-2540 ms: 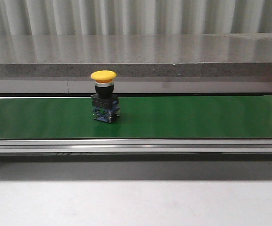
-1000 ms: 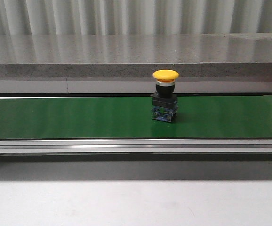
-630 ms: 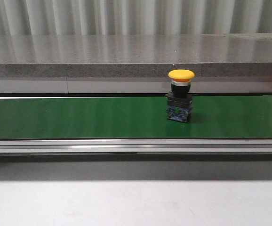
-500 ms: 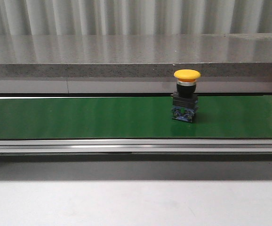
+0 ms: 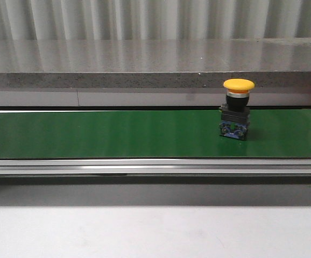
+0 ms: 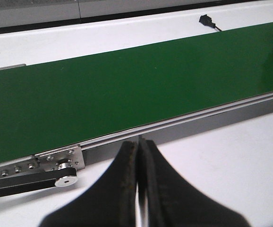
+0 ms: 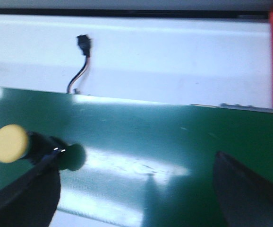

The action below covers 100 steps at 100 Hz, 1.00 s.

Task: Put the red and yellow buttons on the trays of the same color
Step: 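Grasp the yellow button at the belt end with the right gripper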

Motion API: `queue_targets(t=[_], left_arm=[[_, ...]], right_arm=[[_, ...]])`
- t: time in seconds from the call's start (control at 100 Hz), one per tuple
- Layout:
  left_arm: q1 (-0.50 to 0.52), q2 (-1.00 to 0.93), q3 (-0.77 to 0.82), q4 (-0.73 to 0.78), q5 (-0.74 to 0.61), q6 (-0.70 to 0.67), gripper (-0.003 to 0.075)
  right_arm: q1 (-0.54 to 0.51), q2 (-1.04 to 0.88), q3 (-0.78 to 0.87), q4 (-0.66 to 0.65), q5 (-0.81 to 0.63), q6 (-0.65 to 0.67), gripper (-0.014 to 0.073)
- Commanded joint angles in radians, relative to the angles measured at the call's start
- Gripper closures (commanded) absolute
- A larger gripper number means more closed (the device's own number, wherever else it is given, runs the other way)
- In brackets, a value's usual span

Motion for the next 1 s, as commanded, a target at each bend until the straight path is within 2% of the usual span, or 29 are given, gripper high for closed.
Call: queue_targets(t=[0.0, 0.14, 0.37, 0.59, 0.88, 0.95, 0.99], left_arm=[[-0.010, 0.006, -0.026, -0.026, -0.061, 0.003, 0.0740], [-0.010, 0.006, -0.026, -0.026, -0.061, 0.003, 0.0740], [-0.010, 0.006, -0.026, -0.026, -0.061, 0.003, 0.0740], [-0.010, 0.006, -0.026, -0.026, -0.061, 0.003, 0.0740], [-0.010, 0.006, -0.026, -0.026, -0.061, 0.003, 0.0740], [-0.010, 0.006, -0.026, -0.026, -0.061, 0.003, 0.0740], [-0.010, 0.006, -0.026, -0.026, -0.061, 0.003, 0.0740]], right_arm=[[0.063, -0.027, -0.022, 0.035, -0.026, -0.041, -0.0053], [0.134, 0.014, -0.047, 0.034, 0.039, -0.137, -0.0053], [0.175, 0.136, -0.114, 0.031, 0.167, -0.303, -0.0053], [0.176, 0.237, -0.122, 0.043, 0.151, -0.442, -0.0053], [0.176, 0.313, -0.122, 0.098, 0.104, -0.526, -0.0051], [0.176, 0.324, -0.122, 0.098, 0.095, -0.533, -0.0023], [0.176, 0.326, -0.122, 0.098, 0.088, -0.533, 0.0028]])
